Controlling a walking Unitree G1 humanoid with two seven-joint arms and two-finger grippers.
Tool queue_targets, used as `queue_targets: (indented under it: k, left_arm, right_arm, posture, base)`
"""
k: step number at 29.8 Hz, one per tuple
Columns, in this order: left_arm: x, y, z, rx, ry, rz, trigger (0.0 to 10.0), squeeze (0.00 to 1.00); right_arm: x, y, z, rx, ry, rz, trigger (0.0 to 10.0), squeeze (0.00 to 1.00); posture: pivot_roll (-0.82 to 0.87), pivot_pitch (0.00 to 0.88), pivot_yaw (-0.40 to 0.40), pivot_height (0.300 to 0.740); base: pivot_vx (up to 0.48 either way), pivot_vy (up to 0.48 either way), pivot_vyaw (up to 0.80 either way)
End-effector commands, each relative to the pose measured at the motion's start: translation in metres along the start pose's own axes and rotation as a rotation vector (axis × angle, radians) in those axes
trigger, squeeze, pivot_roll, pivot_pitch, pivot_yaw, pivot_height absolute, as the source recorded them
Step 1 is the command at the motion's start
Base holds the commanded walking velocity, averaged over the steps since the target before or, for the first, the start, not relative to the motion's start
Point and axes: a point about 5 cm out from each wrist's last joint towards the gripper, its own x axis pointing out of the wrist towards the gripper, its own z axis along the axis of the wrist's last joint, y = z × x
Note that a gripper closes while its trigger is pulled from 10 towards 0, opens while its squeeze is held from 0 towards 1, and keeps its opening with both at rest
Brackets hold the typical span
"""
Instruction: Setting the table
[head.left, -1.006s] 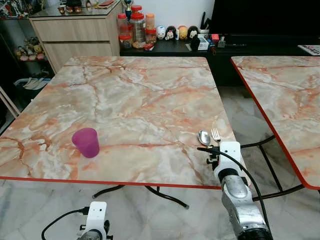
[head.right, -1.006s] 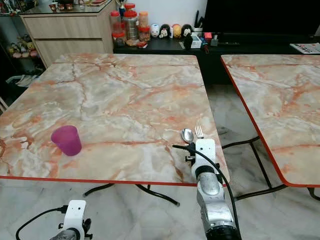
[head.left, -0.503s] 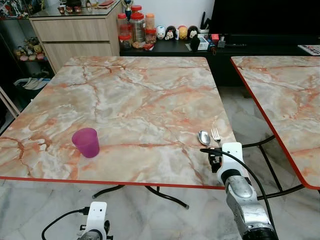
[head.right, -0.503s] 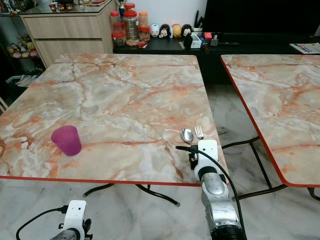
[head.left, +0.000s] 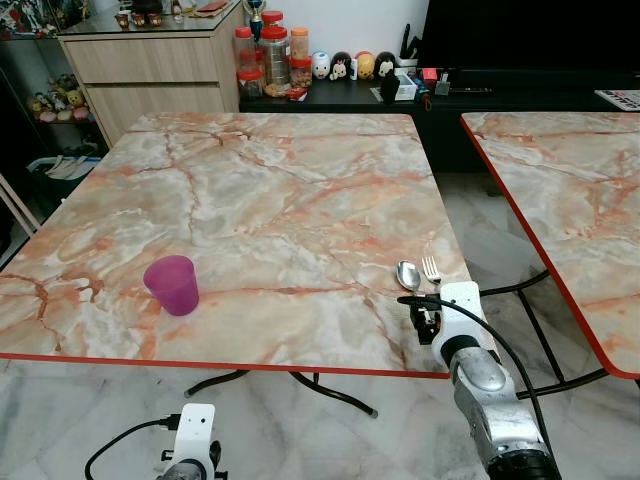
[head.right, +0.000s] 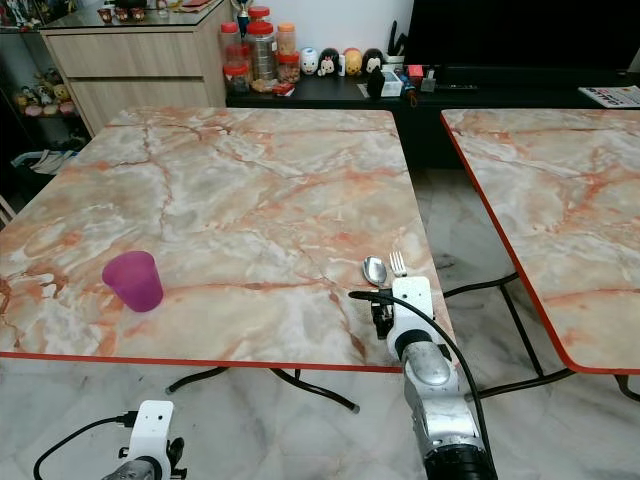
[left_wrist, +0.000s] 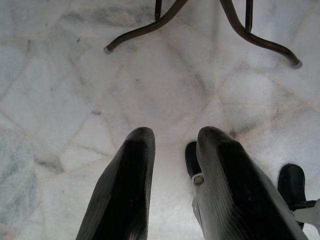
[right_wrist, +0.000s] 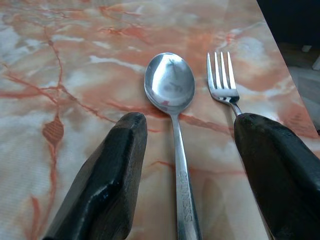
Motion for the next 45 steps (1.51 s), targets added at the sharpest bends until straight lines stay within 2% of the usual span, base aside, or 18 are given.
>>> queue_targets:
  k: [1,8,22,35,45]
  left_arm:
    - [0.000,0.001,-0.002,0.005,0.012,0.006,10.0,0.00]
    - [0.000,0.001,-0.002,0.003,0.015,0.006,10.0,0.00]
    - [-0.001,0.003,-0.003,0.010,0.017,0.005,10.0,0.00]
    - [-0.001,0.005,-0.003,0.021,0.017,0.004,10.0,0.00]
    - [-0.001,0.003,-0.004,0.020,0.019,-0.002,10.0,0.00]
  right_arm:
    - [0.003,0.001,0.005,-0.006,-0.003,0.015,10.0,0.00]
    - [0.011,-0.001,0.015,-0.020,-0.015,0.021,10.0,0.00]
    - [0.010,0.007,-0.002,-0.014,0.053,0.033,10.0,0.00]
    - [0.012,0.008,-0.002,0.014,0.052,0.023,10.0,0.00]
    - [0.013,-0.001,0.001,0.031,0.046,-0.019,10.0,0.00]
  posture:
    - [-0.03,0.000,0.000,0.740]
    - [-0.03,0.000,-0.001,0.740]
    - [-0.02,0.000,0.005,0.740]
    - [-0.02,0.000,0.008,0.740]
    - [-0.02,0.000,0.009,0.740]
  base:
    - [0.000,0.000,0.00]
    - [0.000,0.000,0.00]
    - [0.000,0.000,0.00]
    - [0.000,0.000,0.00]
    - [0.000,0.000,0.00]
